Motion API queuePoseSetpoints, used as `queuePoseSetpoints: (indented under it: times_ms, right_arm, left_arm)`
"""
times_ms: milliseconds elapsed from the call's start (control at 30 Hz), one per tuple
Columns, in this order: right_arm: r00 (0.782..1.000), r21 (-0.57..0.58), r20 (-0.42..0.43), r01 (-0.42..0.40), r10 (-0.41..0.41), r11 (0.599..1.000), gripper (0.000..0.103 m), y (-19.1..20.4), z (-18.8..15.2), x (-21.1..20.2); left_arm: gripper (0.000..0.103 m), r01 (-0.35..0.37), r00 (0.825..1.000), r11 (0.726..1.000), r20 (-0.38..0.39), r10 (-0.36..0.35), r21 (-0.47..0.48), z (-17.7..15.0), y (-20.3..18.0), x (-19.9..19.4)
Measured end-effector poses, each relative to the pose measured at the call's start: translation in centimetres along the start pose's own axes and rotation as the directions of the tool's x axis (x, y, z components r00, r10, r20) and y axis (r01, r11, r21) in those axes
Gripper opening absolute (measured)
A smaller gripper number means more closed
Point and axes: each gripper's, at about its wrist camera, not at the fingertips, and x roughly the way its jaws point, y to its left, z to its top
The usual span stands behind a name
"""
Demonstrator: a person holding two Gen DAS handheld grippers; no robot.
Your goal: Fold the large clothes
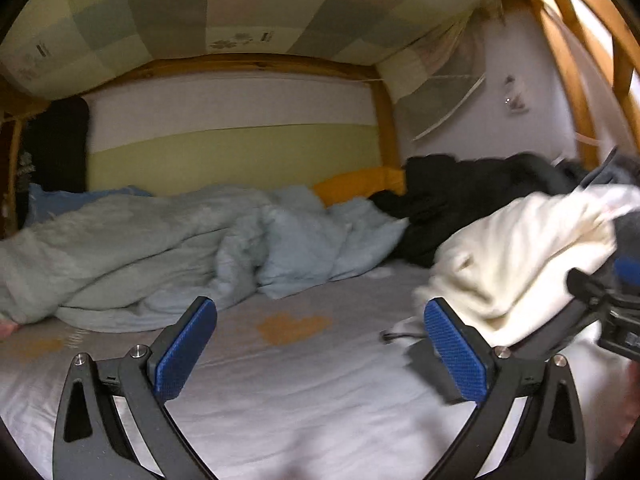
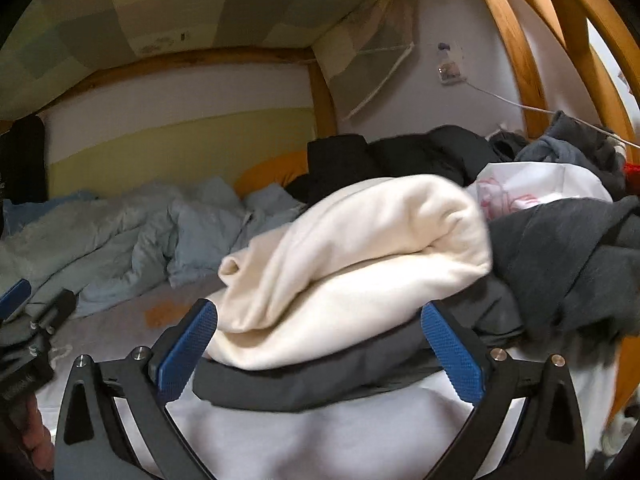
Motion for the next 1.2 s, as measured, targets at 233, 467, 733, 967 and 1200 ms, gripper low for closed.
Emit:
queuePoseSetpoints:
  times_ms: [233,467,733,967,1200]
  right_arm:
    - [0.993,0.087,-0.091,0.088,-0.080,0.992,0.103,1.1,-3.8,1.7]
    - [0.987,-0.039,-0.071,0.145,-0.147,0.989,0.103,3.9,-3.8,2.4]
    - [0.984,-0.042,-0.040,0.171,-0.172,0.984,0.103,4.1,-3.9,1.6]
    - [0.981,-0.032,-0.057,0.182,-0.183,0.983,0.103,3.8,-3.7,1.8]
    - [0.982,-0.025,-0.053,0.180,-0.181,0.983,0.103,3.6,-3.7,1.7]
  left_arm:
    - [0.103,0.018,0.997,1.000,-0.078,-0.019,-0.017,-3.7,1.3,2.1]
    - [0.103,0.026,0.997,0.998,-0.068,-0.022,0.050,-4.2,-0.2,1.8]
    - [0.103,0.043,0.998,0.999,-0.054,-0.045,-0.026,-3.9,1.4,1.5]
    - [0.103,0.039,0.998,0.999,-0.053,-0.039,-0.004,-3.9,0.9,1.6]
    - [0.103,0.041,0.998,0.999,-0.055,-0.042,-0.029,-3.9,1.4,1.5]
